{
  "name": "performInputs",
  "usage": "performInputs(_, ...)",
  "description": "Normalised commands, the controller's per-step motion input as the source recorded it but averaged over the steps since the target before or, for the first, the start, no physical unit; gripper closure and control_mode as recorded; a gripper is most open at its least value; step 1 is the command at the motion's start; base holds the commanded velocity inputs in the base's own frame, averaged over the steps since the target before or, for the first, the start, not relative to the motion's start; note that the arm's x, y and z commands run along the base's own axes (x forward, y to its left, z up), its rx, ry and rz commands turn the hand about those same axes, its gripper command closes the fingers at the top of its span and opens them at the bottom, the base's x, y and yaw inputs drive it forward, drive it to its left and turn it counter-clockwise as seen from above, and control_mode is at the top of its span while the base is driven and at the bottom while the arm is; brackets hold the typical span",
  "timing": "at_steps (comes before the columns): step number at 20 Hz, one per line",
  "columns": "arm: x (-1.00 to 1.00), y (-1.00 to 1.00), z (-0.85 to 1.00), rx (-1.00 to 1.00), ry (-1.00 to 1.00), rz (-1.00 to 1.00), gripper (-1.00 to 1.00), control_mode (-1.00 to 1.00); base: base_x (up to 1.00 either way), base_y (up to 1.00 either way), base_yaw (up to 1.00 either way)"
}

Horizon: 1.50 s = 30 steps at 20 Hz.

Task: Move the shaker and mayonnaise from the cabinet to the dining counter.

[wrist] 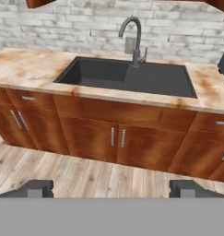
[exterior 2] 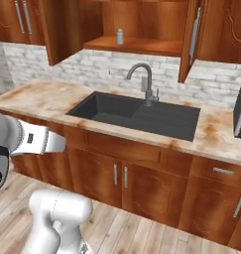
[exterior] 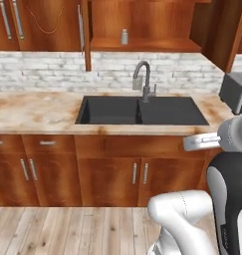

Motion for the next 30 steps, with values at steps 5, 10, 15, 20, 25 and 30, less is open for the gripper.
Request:
performInputs(5, 0.0, 0.0, 0.0, 0.0, 0.0, 0.0, -1.0, 1.0, 0.62, 0.09, -0.26)
performInputs(10, 0.0, 0.0, 0.0, 0.0, 0.0, 0.0, -1.0, 1.0, 0.76, 0.0, -0.16)
performInputs(15, 0.0, 0.0, 0.0, 0.0, 0.0, 0.0, -1.0, 1.0, 0.56, 0.12, -0.12)
performInputs(20, 0.0, 0.0, 0.0, 0.0, 0.0, 0.0, -1.0, 1.0, 0.38, 0.47, -0.11)
performInputs(25, 0.0, 0.0, 0.0, 0.0, 0.0, 0.0, -1.0, 1.0, 0.44, 0.48, -0.08)
performInputs(30, 0.0, 0.0, 0.0, 0.0, 0.0, 0.0, -1.0, 1.0, 0.65, 0.0, 0.0)
